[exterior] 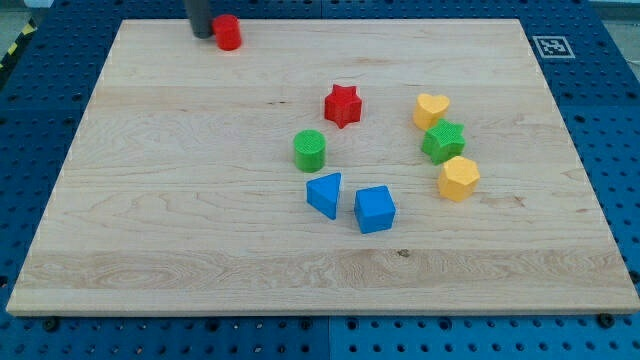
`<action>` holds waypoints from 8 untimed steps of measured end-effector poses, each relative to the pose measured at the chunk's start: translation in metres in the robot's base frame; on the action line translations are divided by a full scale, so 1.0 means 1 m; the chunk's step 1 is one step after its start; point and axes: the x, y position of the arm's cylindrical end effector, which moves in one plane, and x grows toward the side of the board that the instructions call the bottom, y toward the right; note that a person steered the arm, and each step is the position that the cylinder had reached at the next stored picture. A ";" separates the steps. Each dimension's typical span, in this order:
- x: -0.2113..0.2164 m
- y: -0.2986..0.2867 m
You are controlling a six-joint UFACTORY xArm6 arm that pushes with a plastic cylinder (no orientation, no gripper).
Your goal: Slide the red circle vertically to the top of the green circle
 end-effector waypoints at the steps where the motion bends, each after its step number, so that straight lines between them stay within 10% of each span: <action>1: 0.002 0.035; 8: 0.039 0.110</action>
